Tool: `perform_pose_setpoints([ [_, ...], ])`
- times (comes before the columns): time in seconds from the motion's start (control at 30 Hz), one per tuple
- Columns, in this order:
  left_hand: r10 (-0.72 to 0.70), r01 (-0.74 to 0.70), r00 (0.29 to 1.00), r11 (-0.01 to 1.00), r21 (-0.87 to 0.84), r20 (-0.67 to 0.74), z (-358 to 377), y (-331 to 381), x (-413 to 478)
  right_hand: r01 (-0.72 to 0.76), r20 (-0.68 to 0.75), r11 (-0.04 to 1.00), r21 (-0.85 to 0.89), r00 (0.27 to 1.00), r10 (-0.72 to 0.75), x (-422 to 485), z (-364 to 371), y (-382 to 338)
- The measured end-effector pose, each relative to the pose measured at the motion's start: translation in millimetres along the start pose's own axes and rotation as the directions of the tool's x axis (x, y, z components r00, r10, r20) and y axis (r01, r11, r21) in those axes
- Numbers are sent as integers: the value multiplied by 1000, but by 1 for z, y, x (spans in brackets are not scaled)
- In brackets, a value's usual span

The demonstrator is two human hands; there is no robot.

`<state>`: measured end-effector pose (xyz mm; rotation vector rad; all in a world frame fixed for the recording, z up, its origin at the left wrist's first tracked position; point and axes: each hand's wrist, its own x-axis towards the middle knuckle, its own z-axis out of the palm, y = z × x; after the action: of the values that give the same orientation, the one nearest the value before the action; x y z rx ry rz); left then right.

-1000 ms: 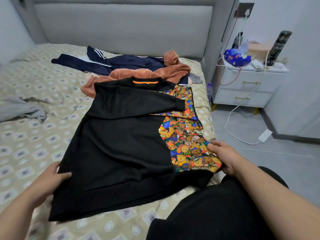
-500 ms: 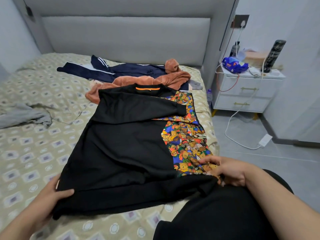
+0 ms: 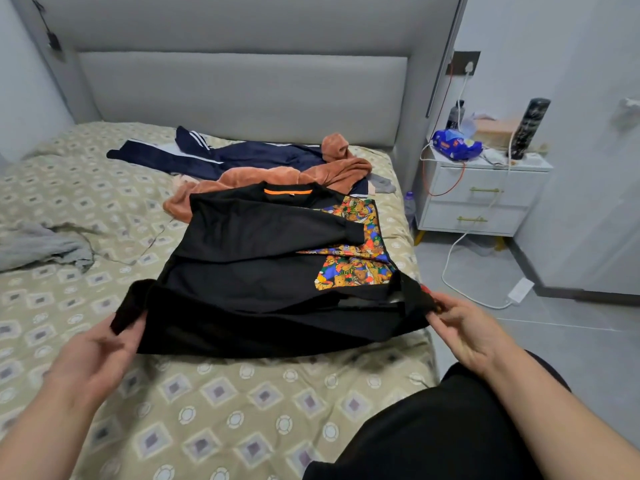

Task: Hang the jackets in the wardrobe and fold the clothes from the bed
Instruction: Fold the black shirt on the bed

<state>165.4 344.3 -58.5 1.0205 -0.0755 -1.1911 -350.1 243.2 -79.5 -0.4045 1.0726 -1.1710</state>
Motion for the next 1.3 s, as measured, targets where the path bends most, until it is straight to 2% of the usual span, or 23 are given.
perform_pose_setpoints([
  [0.07,70,-53,997,949,311,-44,2,-9,5,43,17,960,-277,999,-40,-2,1,8],
  [0.13,170,-67,977,815,576,-127,-2,-18,10,154,21,713,-684,981,-192,1,3,18],
  [0.17,225,-66,962,737,673,-152,-8,-21,14,172,32,590,-789,970,-240,3,5,23],
  [0.2,268,-62,950,667,743,-162,-13,-23,19,182,41,535,-825,964,-264,4,9,25],
  [0.27,288,-36,940,614,789,-181,-23,-24,28,190,39,529,-827,958,-285,8,16,26],
  [0.4,262,31,939,583,812,-224,-22,-19,41,117,69,508,-853,991,-112,22,21,26],
  [0.43,268,42,935,566,823,-232,-20,-19,45,109,90,462,-880,994,-63,25,22,27],
  [0.5,283,75,930,481,873,-236,-18,-17,55,124,134,259,-958,991,23,31,22,30],
  [0.57,317,100,928,297,950,-197,-18,-17,66,172,179,83,-982,980,91,35,25,31],
  [0.67,397,121,916,-140,983,-56,-14,-17,73,207,201,-27,-978,969,141,40,29,36],
  [0.7,433,114,901,-217,970,-9,-12,-17,75,209,200,-52,-977,970,139,42,31,36],
  [0.77,415,38,907,-249,968,71,-7,-21,77,237,228,-82,-968,968,105,45,31,39],
  [0.8,365,-14,927,-192,981,84,-4,-23,78,247,243,-64,-967,968,60,46,32,39],
  [0.83,322,-42,944,-106,994,74,0,-25,78,248,248,-3,-969,969,3,45,32,39],
  [0.87,309,-51,950,-14,999,53,1,-27,79,242,238,103,-965,970,-45,43,31,39],
  [0.97,383,-60,924,163,985,-7,3,-25,81,137,95,554,-821,990,-105,32,27,29],
  [1.0,406,-55,913,200,978,-32,4,-23,82,123,40,636,-762,989,-143,33,24,26],
  [1.03,417,-46,907,212,976,-48,5,-22,83,134,-3,636,-760,978,-210,36,20,24],
  [1.1,424,-36,905,186,982,-47,9,-22,89,139,-65,520,-843,932,-355,41,19,22],
  [1.13,425,-42,905,168,985,-34,13,-23,92,139,-87,531,-836,921,-379,43,19,22],
  [1.2,419,-39,907,152,988,-29,18,-27,98,148,-100,647,-748,939,-330,48,24,21],
  [1.3,403,9,914,88,996,-44,16,-40,105,46,-184,737,-674,956,-227,61,34,14],
])
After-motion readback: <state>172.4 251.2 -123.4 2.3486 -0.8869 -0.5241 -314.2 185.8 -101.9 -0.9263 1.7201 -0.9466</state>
